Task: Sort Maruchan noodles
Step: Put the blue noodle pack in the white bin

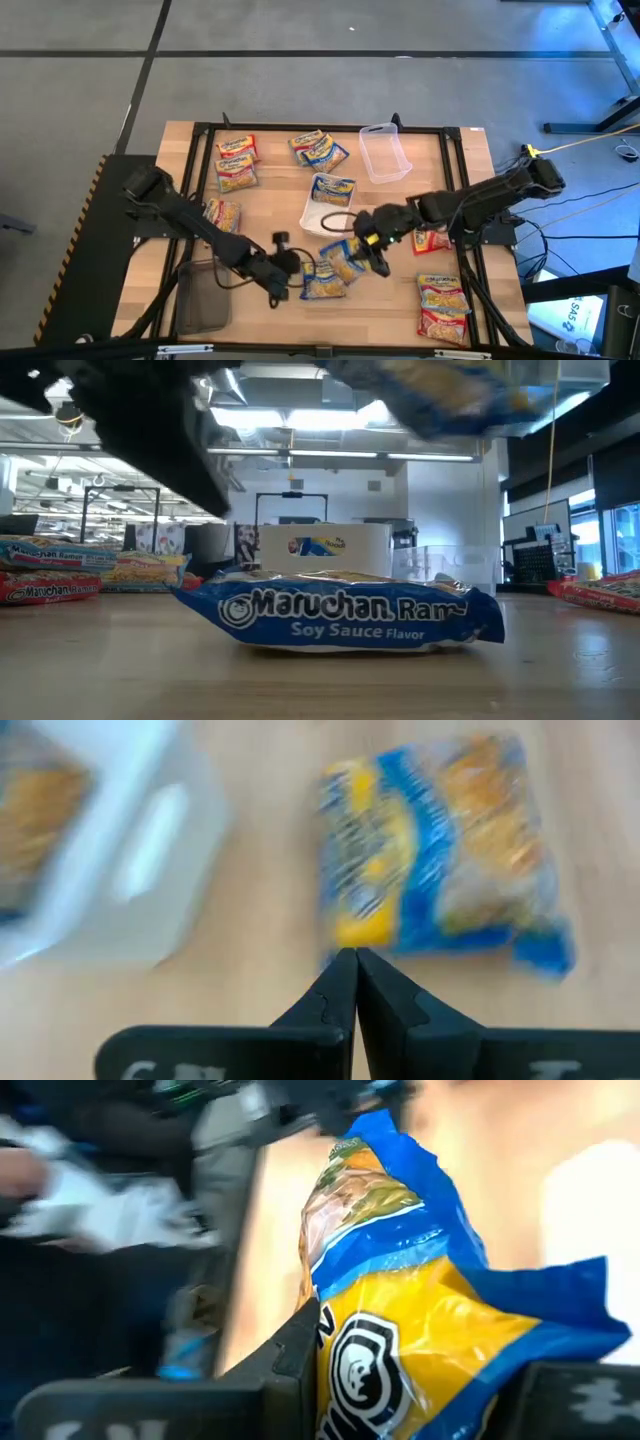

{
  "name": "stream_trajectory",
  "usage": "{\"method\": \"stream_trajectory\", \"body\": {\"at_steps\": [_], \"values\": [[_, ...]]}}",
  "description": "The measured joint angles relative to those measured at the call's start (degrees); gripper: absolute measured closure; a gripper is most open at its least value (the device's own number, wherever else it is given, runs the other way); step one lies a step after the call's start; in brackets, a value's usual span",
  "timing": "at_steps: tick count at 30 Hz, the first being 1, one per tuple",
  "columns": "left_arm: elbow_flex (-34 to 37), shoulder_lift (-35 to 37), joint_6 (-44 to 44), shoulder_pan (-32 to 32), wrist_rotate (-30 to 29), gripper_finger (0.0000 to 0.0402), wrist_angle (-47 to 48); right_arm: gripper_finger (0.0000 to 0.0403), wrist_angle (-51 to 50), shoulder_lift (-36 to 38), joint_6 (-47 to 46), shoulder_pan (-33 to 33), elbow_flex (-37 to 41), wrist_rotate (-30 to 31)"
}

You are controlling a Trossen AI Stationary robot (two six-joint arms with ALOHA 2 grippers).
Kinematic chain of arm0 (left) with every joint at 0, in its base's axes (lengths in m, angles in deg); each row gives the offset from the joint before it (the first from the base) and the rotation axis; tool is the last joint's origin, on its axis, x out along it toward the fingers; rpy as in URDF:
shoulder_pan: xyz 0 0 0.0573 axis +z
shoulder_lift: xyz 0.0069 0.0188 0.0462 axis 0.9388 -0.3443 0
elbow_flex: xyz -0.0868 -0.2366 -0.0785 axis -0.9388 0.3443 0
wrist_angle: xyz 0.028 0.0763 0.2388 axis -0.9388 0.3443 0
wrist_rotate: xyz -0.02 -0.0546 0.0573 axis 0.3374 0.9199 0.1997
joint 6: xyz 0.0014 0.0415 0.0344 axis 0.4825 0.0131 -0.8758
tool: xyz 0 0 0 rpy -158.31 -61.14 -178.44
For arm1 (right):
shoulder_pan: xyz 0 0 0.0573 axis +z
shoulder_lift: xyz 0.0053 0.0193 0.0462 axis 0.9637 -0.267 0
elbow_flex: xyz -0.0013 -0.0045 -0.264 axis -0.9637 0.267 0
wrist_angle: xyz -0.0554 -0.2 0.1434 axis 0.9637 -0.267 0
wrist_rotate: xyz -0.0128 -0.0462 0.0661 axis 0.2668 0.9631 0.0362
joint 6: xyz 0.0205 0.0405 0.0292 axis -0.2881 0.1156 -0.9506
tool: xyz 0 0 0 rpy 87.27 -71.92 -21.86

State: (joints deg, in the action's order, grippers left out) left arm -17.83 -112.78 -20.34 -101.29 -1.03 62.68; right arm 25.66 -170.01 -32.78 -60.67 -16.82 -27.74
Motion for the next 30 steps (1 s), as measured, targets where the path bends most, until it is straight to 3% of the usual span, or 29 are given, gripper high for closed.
{"method": "stream_trajectory", "body": {"at_steps": [4, 6, 13, 19, 23, 30], "values": [[3.3, 5.7, 0.3, -1.3, -3.0, 0.0398, 2.7, 0.0313, -12.8, -1.4, 6.3, -4.1, -9.7, 8.1], [7.2, 7.8, 1.0, -1.5, -2.8, 0.0398, -0.3, 0.0313, -19.2, -3.0, 9.3, -6.3, -14.6, 10.5], [21.5, 16.1, 7.4, -2.0, -3.4, 0.0398, -12.3, 0.0313, -33.1, -12.8, 16.8, -13.6, -30.2, 11.0], [27.8, 20.5, 6.0, -0.4, -4.4, 0.0398, -19.1, 0.0337, -45.2, -22.9, 23.3, -18.3, -41.9, 9.2], [28.6, 20.9, 6.1, 0.5, -4.5, 0.0398, -19.1, 0.034, -51.5, -28.5, 26.7, -19.8, -46.9, 9.3], [28.6, 20.9, 6.2, 0.3, -4.6, 0.0398, -20.1, 0.0333, -52.3, -32.2, 28.6, -19.9, -48.1, 9.2]]}}
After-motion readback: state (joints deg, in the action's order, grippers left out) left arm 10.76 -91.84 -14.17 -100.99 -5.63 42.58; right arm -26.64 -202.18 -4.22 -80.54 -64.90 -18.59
